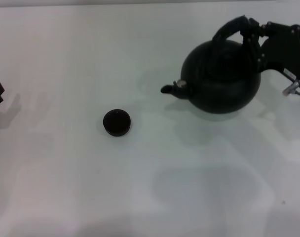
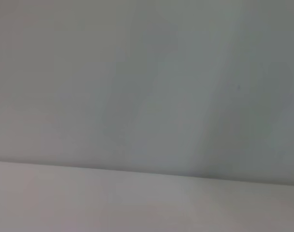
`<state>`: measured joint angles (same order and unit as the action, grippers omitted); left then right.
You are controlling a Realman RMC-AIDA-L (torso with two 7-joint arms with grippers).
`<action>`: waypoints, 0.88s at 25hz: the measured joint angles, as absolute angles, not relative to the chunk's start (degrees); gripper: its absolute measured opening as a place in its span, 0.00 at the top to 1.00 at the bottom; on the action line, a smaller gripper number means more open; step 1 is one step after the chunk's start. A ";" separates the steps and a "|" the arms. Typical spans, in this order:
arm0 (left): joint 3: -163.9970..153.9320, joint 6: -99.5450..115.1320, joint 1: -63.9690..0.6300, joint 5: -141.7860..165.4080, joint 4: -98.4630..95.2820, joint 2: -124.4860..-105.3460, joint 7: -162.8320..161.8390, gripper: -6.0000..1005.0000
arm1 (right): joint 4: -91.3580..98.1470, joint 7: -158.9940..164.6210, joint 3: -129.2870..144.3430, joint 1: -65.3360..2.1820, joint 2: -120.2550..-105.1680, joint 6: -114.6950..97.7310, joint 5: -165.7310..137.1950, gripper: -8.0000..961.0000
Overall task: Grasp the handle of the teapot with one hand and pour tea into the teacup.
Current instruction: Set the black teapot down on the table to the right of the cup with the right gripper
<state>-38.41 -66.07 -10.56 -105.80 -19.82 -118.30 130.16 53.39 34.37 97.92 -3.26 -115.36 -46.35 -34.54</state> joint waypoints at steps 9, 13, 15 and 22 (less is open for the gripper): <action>-38.41 -65.45 -11.75 -105.29 -19.78 -118.30 130.16 0.17 | 49.83 30.25 98.23 -3.12 -115.40 -51.11 -34.64 0.89; -38.41 -65.39 -11.92 -105.29 -19.77 -118.30 130.16 0.17 | 48.15 29.04 98.46 -3.42 -115.42 -52.56 -34.65 0.89; -38.41 -65.36 -11.97 -105.29 -19.77 -118.30 130.16 0.17 | 46.99 28.65 98.46 -3.74 -115.41 -53.58 -34.65 0.89; -38.41 -64.70 -12.35 -105.29 -19.78 -118.30 130.16 0.17 | 43.41 27.18 98.53 -5.27 -115.62 -55.27 -34.72 0.89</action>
<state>-38.41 -64.70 -12.35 -105.29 -19.78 -118.30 130.16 43.41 27.18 98.53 -5.27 -115.62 -55.27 -34.72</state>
